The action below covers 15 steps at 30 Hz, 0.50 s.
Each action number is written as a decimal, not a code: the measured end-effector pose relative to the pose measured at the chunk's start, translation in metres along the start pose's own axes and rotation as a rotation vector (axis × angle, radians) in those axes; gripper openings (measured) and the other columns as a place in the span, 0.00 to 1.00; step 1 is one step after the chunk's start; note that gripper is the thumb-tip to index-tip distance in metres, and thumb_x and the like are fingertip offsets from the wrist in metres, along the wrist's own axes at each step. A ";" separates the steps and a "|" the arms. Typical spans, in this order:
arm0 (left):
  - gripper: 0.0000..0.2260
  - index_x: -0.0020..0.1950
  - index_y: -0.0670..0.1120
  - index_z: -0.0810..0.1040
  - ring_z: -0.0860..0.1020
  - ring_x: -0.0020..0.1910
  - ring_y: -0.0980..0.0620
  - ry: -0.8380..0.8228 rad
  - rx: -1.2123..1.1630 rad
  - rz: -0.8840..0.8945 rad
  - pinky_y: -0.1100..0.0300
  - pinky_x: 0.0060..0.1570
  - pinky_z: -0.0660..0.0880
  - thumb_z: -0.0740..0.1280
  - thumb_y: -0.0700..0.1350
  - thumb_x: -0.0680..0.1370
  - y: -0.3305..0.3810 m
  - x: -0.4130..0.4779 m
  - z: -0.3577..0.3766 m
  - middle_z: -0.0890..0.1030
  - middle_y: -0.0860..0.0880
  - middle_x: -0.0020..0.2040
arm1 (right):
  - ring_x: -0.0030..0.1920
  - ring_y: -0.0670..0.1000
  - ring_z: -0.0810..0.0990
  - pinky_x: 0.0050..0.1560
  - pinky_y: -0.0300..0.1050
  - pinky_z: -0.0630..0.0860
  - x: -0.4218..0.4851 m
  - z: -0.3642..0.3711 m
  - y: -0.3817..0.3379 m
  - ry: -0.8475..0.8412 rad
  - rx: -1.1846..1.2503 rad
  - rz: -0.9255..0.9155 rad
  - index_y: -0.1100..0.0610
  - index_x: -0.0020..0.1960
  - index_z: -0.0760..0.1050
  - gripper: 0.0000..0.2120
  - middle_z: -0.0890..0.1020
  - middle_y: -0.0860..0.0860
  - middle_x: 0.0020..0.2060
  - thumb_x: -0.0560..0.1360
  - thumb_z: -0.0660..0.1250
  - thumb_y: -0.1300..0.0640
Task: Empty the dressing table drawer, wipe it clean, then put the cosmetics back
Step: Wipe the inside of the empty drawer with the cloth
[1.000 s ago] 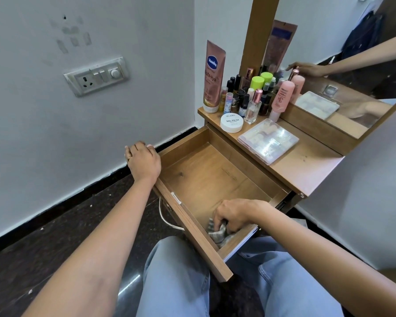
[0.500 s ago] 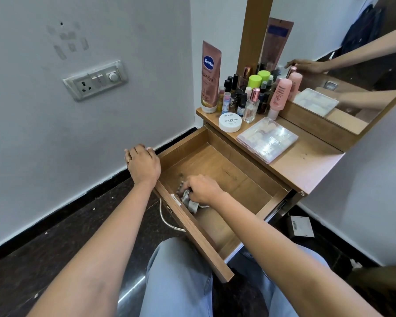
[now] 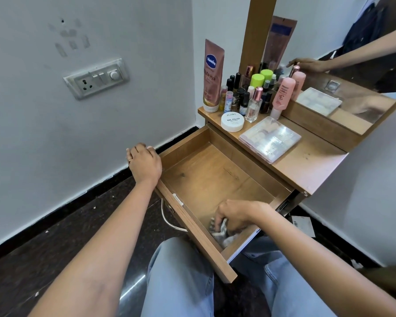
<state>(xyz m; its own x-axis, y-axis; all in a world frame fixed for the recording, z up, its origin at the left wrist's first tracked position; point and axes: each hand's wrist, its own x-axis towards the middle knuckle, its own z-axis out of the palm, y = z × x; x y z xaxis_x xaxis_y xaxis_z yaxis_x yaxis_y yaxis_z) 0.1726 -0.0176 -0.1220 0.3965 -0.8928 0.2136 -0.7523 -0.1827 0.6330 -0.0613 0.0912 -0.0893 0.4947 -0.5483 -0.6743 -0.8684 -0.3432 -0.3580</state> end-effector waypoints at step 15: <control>0.15 0.60 0.32 0.73 0.67 0.65 0.37 0.022 0.015 0.047 0.47 0.72 0.54 0.54 0.40 0.82 0.006 -0.003 -0.005 0.75 0.34 0.60 | 0.31 0.47 0.75 0.25 0.32 0.72 0.095 -0.070 -0.051 0.591 0.661 0.012 0.56 0.68 0.72 0.25 0.78 0.53 0.53 0.74 0.61 0.71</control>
<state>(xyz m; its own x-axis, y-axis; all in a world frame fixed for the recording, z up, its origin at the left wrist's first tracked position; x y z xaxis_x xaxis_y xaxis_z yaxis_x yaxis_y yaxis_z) 0.1696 -0.0139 -0.1155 0.3716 -0.8915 0.2590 -0.7782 -0.1470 0.6106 0.0325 0.0035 -0.0899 0.2638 -0.9162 -0.3016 -0.6261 0.0752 -0.7761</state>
